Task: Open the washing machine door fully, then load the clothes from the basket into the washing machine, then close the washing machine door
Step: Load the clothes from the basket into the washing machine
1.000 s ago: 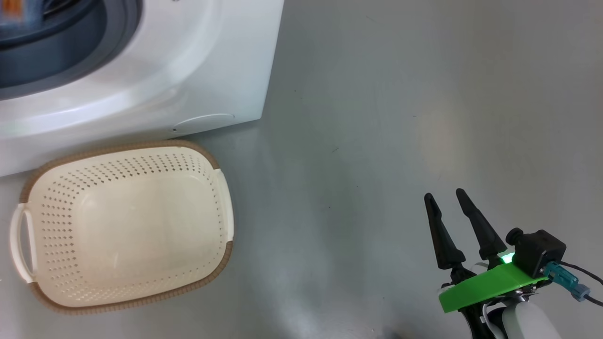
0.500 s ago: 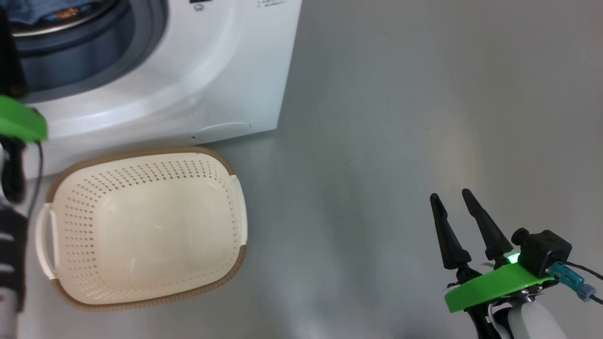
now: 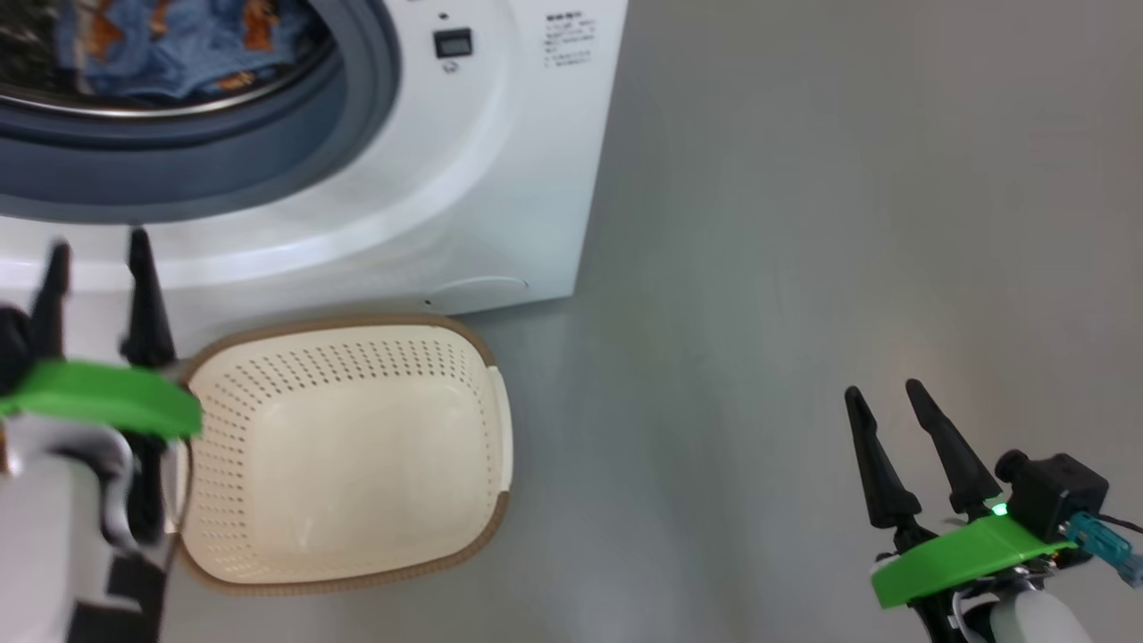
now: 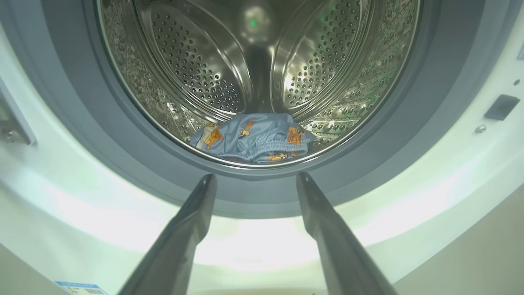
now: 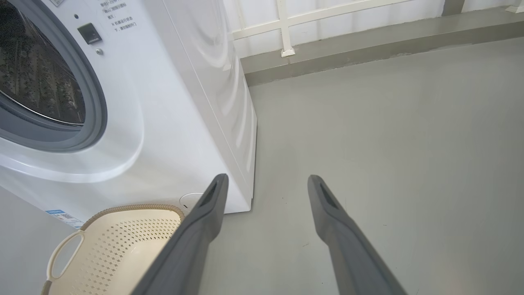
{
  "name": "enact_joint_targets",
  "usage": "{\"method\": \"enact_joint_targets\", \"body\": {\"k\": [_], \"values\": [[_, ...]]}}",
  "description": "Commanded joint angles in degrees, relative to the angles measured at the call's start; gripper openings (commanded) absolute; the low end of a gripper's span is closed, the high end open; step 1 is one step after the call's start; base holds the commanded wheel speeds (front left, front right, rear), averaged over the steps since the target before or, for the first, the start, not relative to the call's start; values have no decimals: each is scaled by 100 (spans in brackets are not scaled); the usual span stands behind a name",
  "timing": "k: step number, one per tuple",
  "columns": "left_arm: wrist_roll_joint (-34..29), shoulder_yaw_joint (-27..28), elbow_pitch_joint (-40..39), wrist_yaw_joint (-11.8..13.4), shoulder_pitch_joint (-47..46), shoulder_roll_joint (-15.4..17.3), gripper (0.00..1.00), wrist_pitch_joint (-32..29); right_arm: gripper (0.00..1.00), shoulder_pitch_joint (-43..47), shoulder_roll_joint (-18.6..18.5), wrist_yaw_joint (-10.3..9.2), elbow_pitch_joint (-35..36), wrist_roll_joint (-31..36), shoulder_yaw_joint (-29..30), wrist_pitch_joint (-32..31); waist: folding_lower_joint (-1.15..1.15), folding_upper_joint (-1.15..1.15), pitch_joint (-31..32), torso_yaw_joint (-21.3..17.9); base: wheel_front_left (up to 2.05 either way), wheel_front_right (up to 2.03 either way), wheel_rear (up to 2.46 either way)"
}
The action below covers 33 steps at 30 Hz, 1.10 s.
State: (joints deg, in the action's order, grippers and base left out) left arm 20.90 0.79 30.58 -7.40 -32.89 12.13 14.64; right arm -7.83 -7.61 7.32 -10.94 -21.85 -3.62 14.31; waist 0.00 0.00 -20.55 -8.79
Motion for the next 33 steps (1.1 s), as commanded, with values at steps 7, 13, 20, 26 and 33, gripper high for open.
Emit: {"method": "enact_joint_targets", "body": {"k": [7,13,20,26,33], "values": [[-201,206,-439,-9,850,18,100,36,100,308,-150,17,65,-74,20,69,0,0,511,328,0,0,0],[-289,196,-692,-9,1432,-39,100,36,100,452,-214,17,19,-114,84,69,0,0,770,453,0,0,0],[-337,278,-1047,-9,2039,-123,100,36,100,608,-272,17,-11,-153,108,69,0,0,1049,522,0,0,0],[-237,295,-1335,-9,2555,-142,100,36,100,778,-337,17,13,-193,174,69,0,0,1251,556,0,0,0],[-270,426,-1638,-9,3094,-200,100,36,100,1015,-383,17,64,-221,263,69,0,0,1410,602,0,0,0]]}}
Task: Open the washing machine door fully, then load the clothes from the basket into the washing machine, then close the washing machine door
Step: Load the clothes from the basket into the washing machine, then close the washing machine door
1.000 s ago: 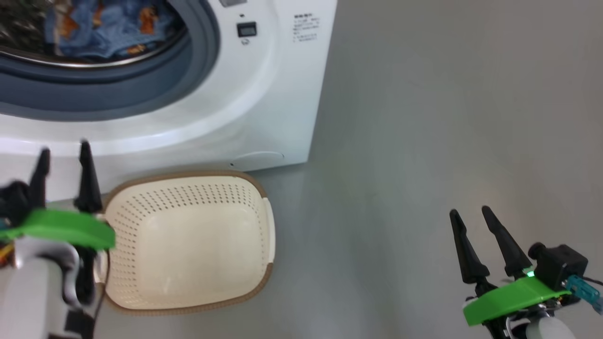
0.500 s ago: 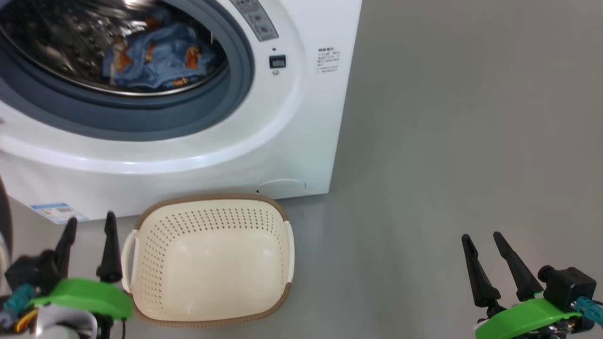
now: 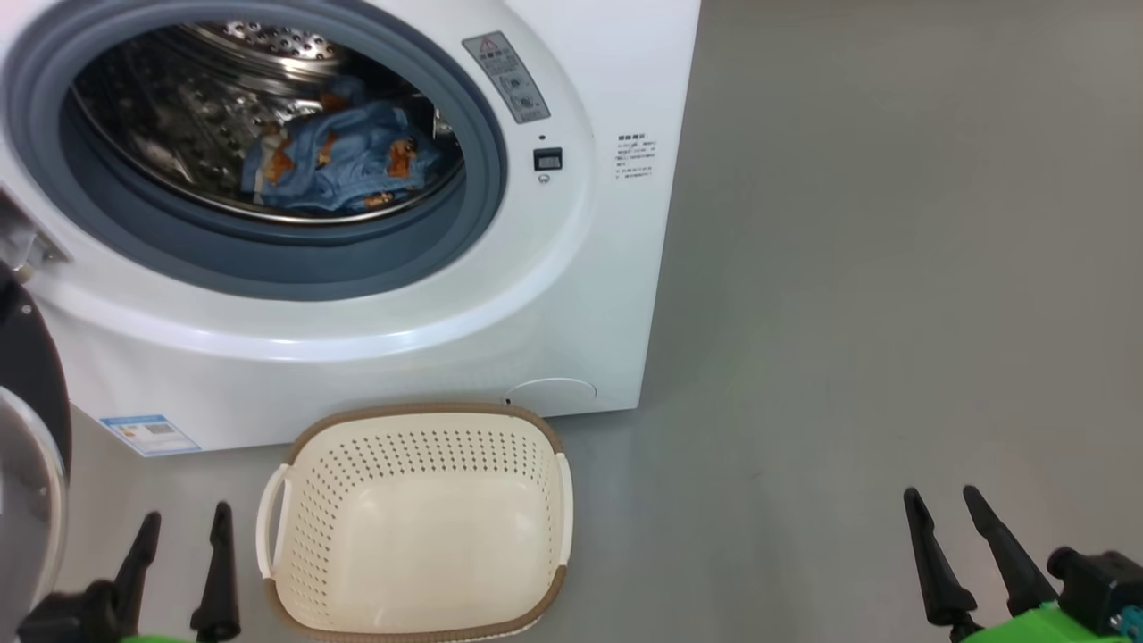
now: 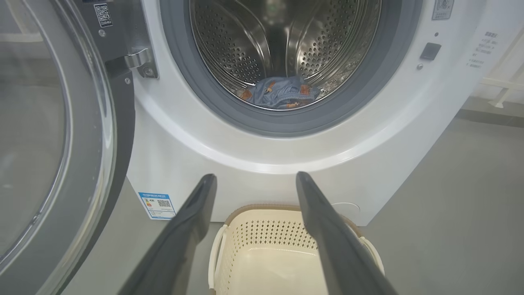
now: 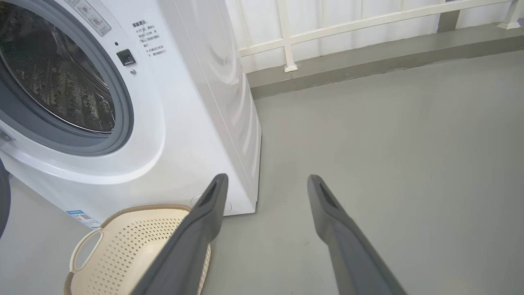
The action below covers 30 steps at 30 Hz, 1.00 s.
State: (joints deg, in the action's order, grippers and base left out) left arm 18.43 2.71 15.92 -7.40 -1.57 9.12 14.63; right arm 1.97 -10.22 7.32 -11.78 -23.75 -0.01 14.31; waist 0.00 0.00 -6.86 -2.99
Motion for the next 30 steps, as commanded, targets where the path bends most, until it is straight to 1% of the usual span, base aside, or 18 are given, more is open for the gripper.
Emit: {"method": "enact_joint_targets", "body": {"k": [1,7,21,26,30], "values": [[-36,252,-214,-9,28,96,100,37,100,66,-124,17,150,-32,-90,69,0,0,69,27,0,0,0],[-108,319,-422,-9,302,46,100,37,100,194,-121,17,160,-47,-51,69,0,0,163,38,0,0,0],[-244,429,-462,-9,449,-48,100,37,100,256,-133,17,134,-82,-134,69,0,0,325,-38,-2,2,0],[-297,427,-463,-9,440,-81,100,37,100,260,-136,17,142,-84,-133,69,0,0,316,-28,-61,61,0],[-290,420,-494,-9,437,-81,100,37,100,240,-134,17,143,-83,-133,69,0,0,301,-32,-122,122,0]]}}
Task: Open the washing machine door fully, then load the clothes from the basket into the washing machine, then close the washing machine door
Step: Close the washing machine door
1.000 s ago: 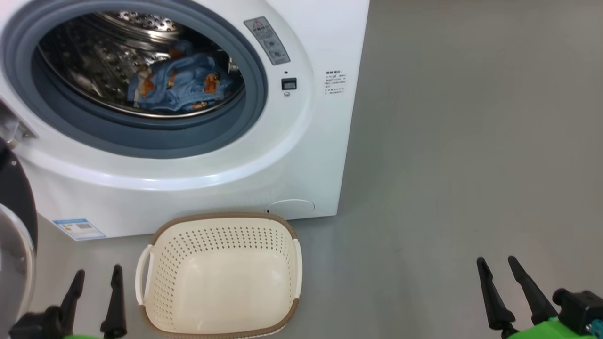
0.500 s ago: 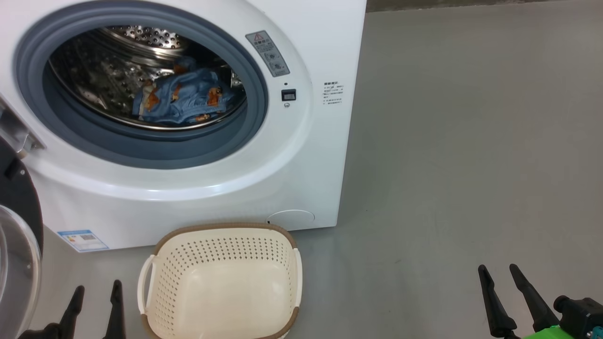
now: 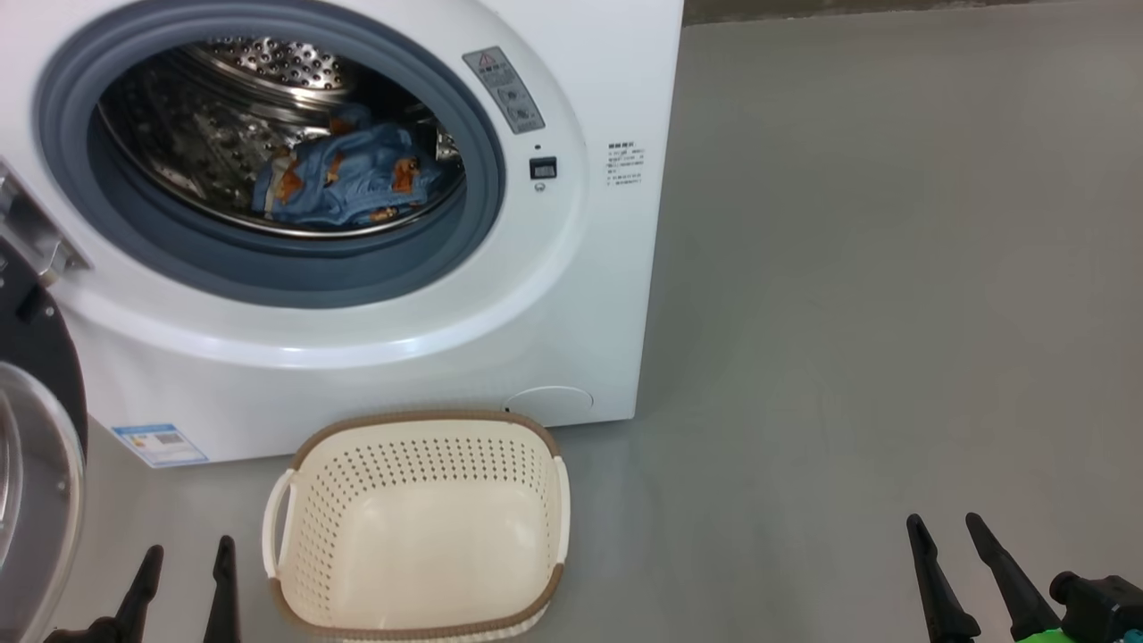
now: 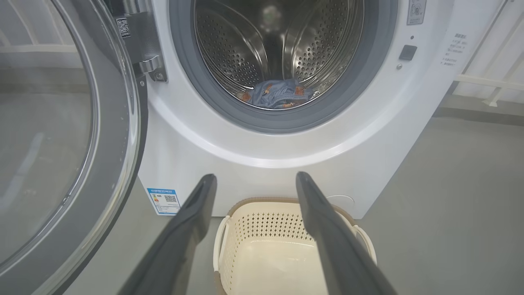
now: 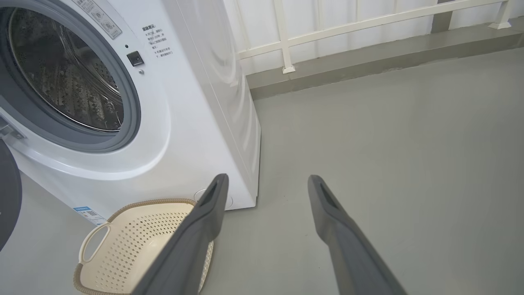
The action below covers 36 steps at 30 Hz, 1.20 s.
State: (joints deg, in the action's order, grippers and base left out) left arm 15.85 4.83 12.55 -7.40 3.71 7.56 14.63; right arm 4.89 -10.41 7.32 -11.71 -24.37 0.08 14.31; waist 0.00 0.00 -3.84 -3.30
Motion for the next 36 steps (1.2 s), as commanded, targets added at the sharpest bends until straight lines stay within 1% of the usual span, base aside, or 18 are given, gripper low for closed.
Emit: {"method": "enact_joint_targets", "body": {"k": [1,7,15,24,29,36], "values": [[-25,209,-167,-9,-86,74,100,37,100,-55,-115,17,136,-22,-141,69,0,0,-2,-3,-145,145,0],[-22,254,-217,-9,-29,64,100,37,100,-55,-116,17,144,-28,-120,69,0,0,-13,-25,-95,95,0],[-8,225,-283,-9,-35,41,100,37,100,-48,-112,17,139,-36,-94,69,0,0,-6,7,-13,13,0],[2,287,-327,-9,-43,-69,100,37,100,-130,-138,17,124,-19,-219,69,0,0,7,199,0,0,0],[4,355,-351,-9,-51,-140,100,37,100,-252,-186,17,103,-22,-355,69,0,0,-26,473,0,0,0],[8,586,-343,-9,-39,-291,100,37,100,-459,-269,17,19,-42,-623,69,0,0,-41,1038,0,0,0]]}}
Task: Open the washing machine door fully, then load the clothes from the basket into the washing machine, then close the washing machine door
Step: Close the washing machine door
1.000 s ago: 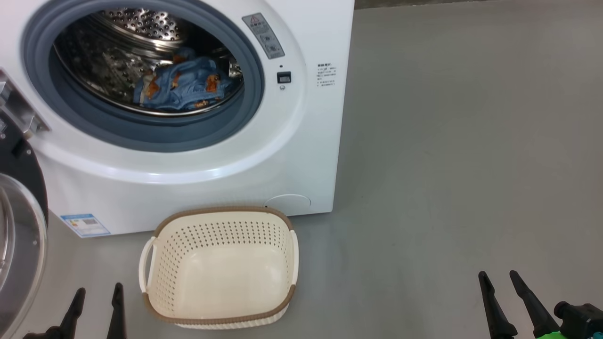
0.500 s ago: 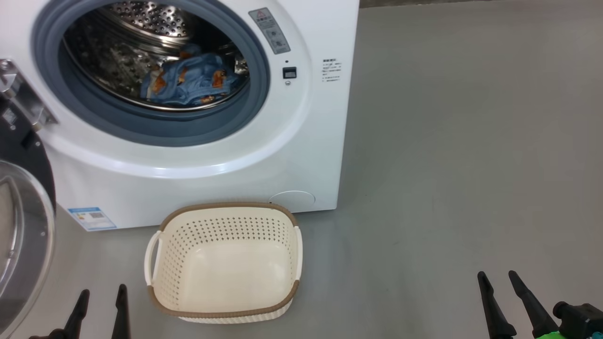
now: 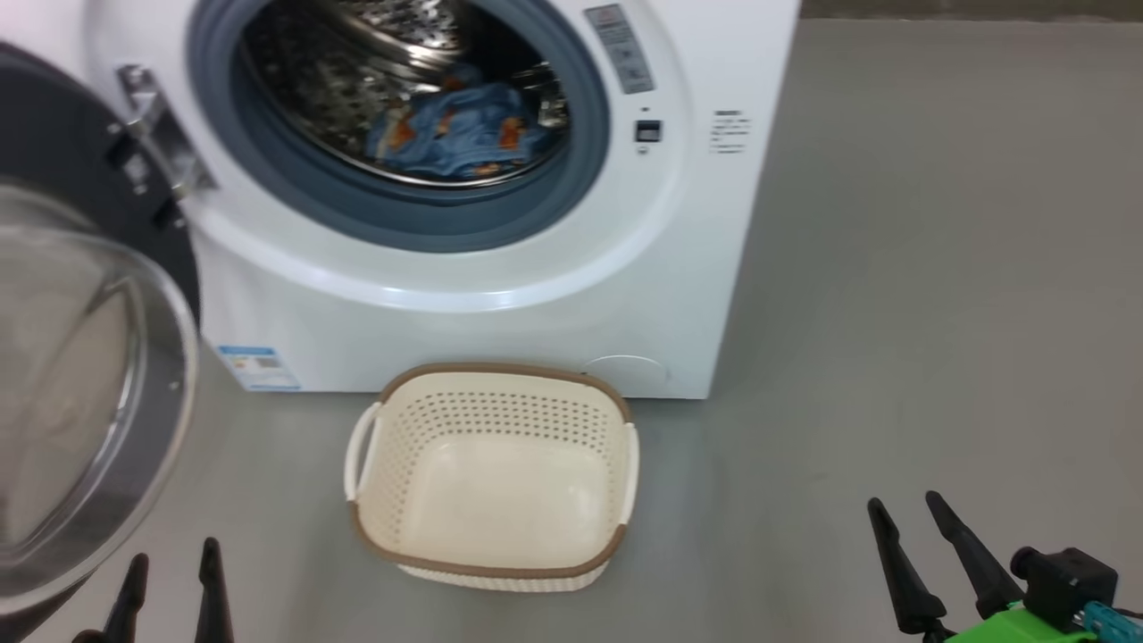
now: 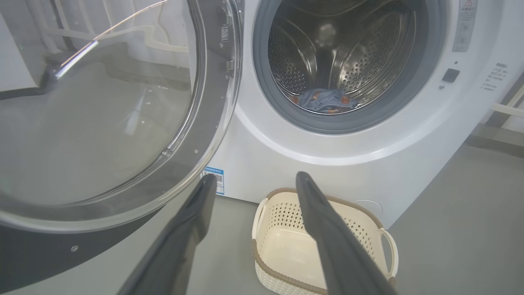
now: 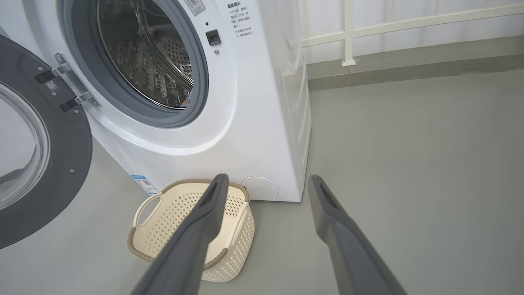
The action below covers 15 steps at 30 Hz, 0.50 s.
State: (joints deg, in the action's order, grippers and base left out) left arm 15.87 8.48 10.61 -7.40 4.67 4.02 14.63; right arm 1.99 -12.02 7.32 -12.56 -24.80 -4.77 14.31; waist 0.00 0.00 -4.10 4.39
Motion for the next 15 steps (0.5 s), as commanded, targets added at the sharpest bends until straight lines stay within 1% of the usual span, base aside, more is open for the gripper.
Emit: {"method": "enact_joint_targets", "body": {"k": [1,7,15], "values": [[3,238,-147,-9,-134,38,100,37,100,-207,-116,17,92,0,-181,69,0,0,-17,355,0,0,0],[-34,309,-116,-9,-111,-62,100,37,100,-462,-171,17,9,-24,-441,69,0,0,-26,865,0,0,0],[-33,338,-82,-9,-78,-108,100,37,100,-626,-230,17,-106,-75,-679,69,0,0,26,1514,0,0,0]]}}
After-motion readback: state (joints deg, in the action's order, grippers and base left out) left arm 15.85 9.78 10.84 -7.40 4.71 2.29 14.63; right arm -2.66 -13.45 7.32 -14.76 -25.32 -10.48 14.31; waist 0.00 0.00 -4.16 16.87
